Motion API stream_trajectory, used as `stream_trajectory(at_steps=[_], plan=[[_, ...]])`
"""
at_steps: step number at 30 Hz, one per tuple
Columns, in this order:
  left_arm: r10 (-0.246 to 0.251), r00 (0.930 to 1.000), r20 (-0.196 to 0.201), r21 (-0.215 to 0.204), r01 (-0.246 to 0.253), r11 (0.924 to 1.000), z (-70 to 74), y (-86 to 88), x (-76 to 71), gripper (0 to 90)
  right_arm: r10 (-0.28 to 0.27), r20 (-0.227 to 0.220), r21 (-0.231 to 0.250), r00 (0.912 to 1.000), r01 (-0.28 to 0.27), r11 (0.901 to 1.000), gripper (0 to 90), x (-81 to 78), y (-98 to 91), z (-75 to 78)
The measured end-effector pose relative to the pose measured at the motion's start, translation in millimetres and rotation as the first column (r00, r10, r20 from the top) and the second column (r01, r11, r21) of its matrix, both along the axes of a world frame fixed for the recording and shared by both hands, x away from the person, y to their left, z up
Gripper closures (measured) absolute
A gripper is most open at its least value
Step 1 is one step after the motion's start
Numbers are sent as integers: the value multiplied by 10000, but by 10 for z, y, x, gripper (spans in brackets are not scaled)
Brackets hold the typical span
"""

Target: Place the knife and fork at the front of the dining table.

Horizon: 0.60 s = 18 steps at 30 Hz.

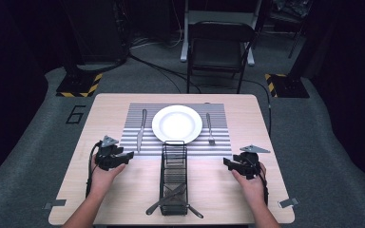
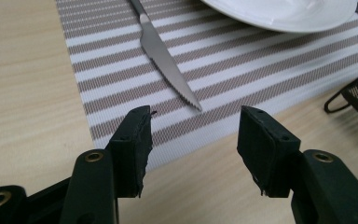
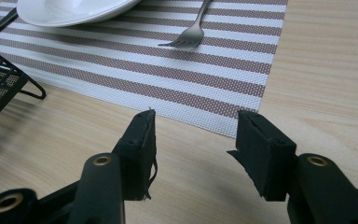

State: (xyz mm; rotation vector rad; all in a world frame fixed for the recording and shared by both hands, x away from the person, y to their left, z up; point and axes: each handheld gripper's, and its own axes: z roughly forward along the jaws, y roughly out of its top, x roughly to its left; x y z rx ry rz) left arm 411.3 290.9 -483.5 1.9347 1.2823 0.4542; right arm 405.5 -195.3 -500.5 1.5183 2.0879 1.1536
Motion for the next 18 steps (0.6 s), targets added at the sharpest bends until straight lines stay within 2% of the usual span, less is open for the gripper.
stream_trajectory(at_steps=[4,6,10,12,14,17,18], plan=[[17,10000,-45,141,-16,9999,-67,51,-58,446,81,-2,-86,10000,-81,9999,474,12,2,-21],[-61,9999,-113,266,64,9996,-80,83,-52,444,35,-111,-77,9999,-36,10000,474,11,10,-34],[-62,9997,-226,188,66,9998,-147,130,-60,432,64,-177,-171,9998,-67,9998,474,13,21,-57],[-67,9995,-319,326,78,9994,-196,152,-63,431,13,-202,-221,9998,-18,9998,473,14,27,-64],[51,9992,-392,159,-45,9999,-235,175,-50,432,59,-210,-264,9998,-65,9996,473,20,31,-73],[299,9992,-266,125,-296,9995,-259,210,-31,430,101,-215,-346,9997,-109,9993,473,22,42,-80],[335,9987,-374,153,-329,9993,-265,234,-28,428,63,-239,-360,9997,-72,9993,471,20,46,-82]])
